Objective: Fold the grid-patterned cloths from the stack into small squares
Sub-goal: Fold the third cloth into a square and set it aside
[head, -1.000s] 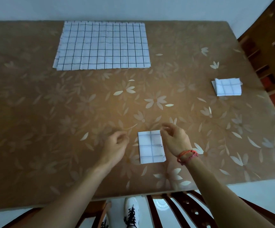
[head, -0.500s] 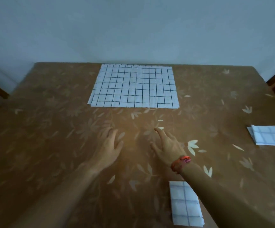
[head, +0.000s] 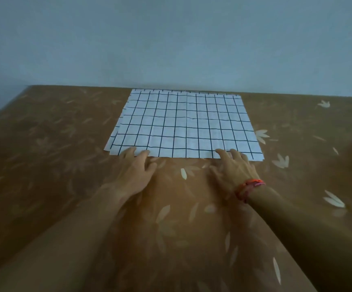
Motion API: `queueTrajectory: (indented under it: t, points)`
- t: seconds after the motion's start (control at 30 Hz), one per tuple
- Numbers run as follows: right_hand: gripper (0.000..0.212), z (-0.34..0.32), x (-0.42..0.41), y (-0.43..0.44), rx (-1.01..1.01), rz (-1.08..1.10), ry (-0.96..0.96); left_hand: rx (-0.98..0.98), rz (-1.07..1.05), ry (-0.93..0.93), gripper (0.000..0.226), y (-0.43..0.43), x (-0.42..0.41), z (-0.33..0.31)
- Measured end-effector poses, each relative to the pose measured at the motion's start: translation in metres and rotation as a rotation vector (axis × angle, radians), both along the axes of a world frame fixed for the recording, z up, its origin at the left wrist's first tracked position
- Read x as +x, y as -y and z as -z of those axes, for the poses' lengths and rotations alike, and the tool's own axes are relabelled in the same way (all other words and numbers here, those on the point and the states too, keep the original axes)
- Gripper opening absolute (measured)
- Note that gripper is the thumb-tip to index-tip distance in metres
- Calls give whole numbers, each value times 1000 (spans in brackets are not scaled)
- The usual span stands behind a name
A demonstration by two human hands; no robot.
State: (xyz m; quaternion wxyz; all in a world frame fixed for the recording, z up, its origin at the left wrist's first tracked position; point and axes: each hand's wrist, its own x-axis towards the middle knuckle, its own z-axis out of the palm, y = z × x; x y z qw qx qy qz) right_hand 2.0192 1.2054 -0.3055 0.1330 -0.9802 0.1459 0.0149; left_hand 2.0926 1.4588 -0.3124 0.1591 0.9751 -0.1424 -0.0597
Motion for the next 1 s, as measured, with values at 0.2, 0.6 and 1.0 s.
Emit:
queueTrajectory:
  t: [0.2,0.6,1.0]
  points:
    - [68,24,28,18,-68,57,-49,35,31,-3,57,15,34,15]
    - [64,27,25,19,-173,4,-41,94,37,54,41,13,25,10]
    - [66,6,4,-28,-140,-99,-20,-173,88,393,25,-12,-13,-12]
